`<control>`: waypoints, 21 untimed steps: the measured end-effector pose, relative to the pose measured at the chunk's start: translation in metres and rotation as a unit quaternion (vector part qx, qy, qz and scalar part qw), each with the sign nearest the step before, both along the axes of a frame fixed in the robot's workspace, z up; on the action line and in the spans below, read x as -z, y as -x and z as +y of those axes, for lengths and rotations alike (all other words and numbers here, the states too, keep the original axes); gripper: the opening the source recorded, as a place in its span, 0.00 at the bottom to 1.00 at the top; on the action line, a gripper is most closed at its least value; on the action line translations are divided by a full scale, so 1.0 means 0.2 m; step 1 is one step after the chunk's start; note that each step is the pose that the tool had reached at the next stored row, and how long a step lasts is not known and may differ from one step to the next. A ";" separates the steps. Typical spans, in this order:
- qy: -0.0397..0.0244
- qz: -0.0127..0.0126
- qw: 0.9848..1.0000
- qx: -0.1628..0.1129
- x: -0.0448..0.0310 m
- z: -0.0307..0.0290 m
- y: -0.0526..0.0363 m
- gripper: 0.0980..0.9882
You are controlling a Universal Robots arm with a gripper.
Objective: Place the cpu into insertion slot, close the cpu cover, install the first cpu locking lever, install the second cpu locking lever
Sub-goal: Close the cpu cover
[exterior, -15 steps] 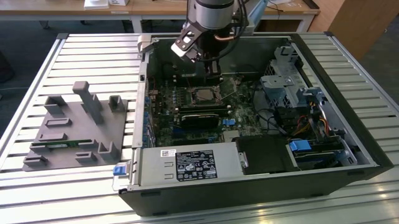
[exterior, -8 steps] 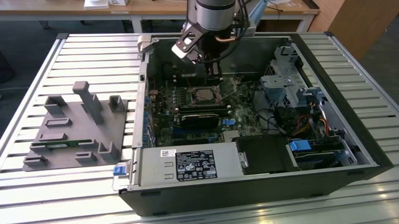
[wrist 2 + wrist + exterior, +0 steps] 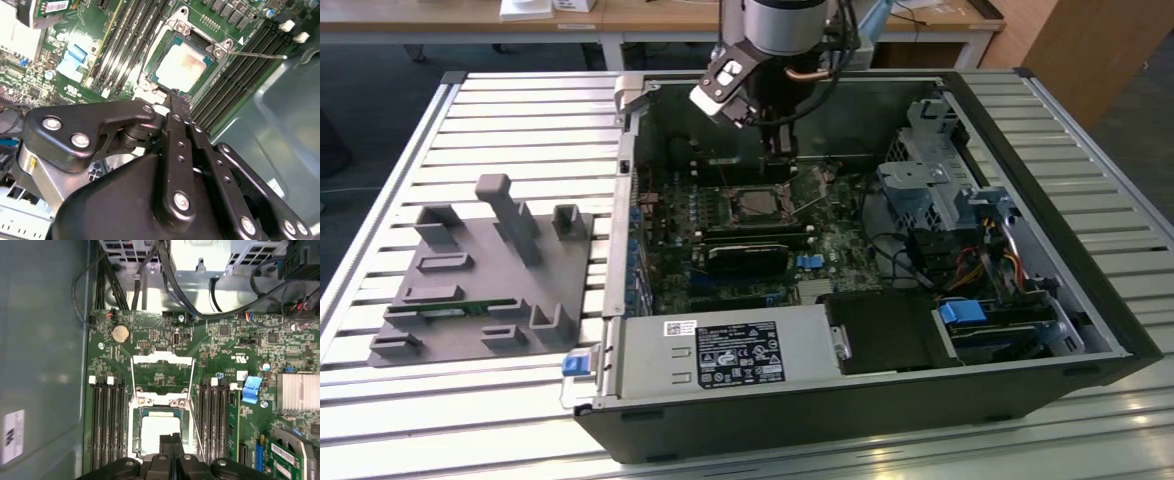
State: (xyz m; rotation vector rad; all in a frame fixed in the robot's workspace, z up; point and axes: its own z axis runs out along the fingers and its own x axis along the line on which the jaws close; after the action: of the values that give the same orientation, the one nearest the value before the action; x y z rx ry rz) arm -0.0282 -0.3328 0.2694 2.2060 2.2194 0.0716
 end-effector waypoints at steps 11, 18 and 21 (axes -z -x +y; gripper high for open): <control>0.000 0.003 1.000 0.000 0.025 0.000 -0.153 0.01; 0.000 0.004 1.000 0.000 0.046 0.000 -0.239 0.01; 0.000 0.004 1.000 0.000 0.050 0.001 -0.271 0.01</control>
State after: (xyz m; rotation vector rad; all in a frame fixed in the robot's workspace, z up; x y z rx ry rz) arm 0.0259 -0.3326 0.2593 2.2103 2.2236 0.0634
